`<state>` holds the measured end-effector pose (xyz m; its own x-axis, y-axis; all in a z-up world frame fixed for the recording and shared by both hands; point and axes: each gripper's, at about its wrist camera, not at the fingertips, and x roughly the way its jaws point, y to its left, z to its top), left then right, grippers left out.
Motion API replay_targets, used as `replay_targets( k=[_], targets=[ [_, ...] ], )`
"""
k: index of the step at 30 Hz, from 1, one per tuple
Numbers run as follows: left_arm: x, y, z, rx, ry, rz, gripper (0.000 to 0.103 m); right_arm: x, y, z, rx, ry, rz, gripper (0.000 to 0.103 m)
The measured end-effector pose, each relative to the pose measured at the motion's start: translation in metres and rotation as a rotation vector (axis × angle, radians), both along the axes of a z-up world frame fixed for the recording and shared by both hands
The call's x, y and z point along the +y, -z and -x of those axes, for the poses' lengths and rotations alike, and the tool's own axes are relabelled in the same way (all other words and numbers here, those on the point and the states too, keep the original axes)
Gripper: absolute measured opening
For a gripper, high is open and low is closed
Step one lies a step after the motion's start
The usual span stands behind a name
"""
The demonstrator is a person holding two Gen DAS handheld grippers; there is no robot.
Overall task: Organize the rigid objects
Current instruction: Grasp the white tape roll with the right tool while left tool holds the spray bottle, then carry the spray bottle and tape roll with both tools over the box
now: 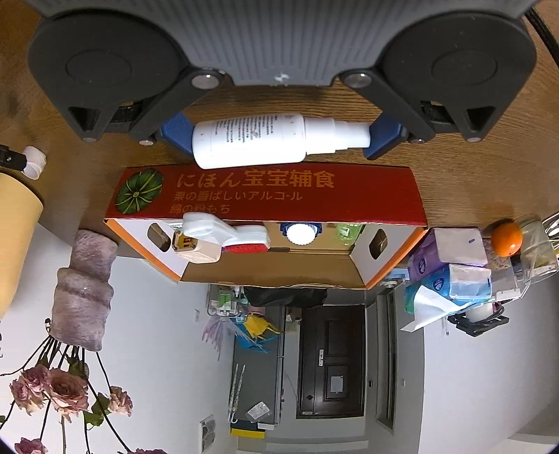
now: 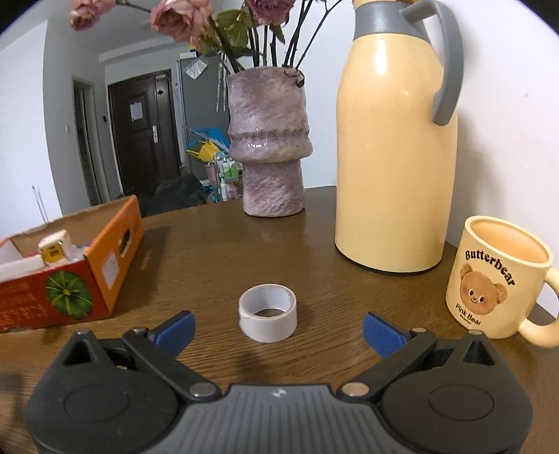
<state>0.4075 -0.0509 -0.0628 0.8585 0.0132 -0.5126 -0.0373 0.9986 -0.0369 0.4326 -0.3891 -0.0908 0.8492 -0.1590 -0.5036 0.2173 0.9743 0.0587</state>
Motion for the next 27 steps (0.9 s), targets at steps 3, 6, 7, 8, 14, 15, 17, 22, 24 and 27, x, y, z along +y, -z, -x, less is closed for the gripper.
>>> replay_targets(
  k=[3, 6, 7, 8, 14, 15, 17, 22, 24, 27],
  targets=[
    [0.0, 0.0, 0.0, 0.001, 0.0, 0.0, 0.1, 0.0, 0.004, -0.009, 0.02, -0.009, 0.012, 0.1],
    [0.0, 0.001, 0.0, 0.002, 0.002, -0.001, 0.1, 0.0, 0.006, -0.02, 0.046, -0.015, 0.02, 0.096],
    [0.0, 0.001, 0.0, 0.002, 0.003, -0.003, 0.1, -0.001, 0.007, -0.025, 0.055, -0.015, 0.015, 0.094],
    [0.0, 0.001, -0.001, 0.003, 0.004, -0.003, 0.1, -0.002, 0.008, -0.03, 0.067, -0.01, 0.008, 0.093],
    [-0.002, 0.002, -0.001, 0.006, 0.012, -0.005, 0.1, -0.008, 0.013, -0.048, 0.1, 0.005, -0.016, 0.085],
    [-0.002, 0.002, -0.002, 0.008, 0.014, -0.004, 0.1, -0.008, 0.013, -0.049, 0.101, 0.003, -0.017, 0.083],
    [-0.003, 0.003, -0.002, 0.01, 0.018, -0.004, 0.1, -0.008, 0.013, -0.052, 0.105, -0.001, -0.02, 0.08],
    [-0.002, 0.002, 0.0, 0.009, 0.019, 0.001, 0.1, -0.01, 0.014, -0.056, 0.115, -0.009, -0.032, 0.068],
    [-0.002, 0.002, 0.0, 0.011, 0.019, 0.005, 0.1, -0.01, 0.014, -0.056, 0.112, -0.017, -0.034, 0.056],
    [-0.002, 0.002, 0.001, 0.012, 0.023, 0.005, 0.1, -0.01, 0.013, -0.054, 0.098, -0.022, -0.039, 0.044]
  ],
)
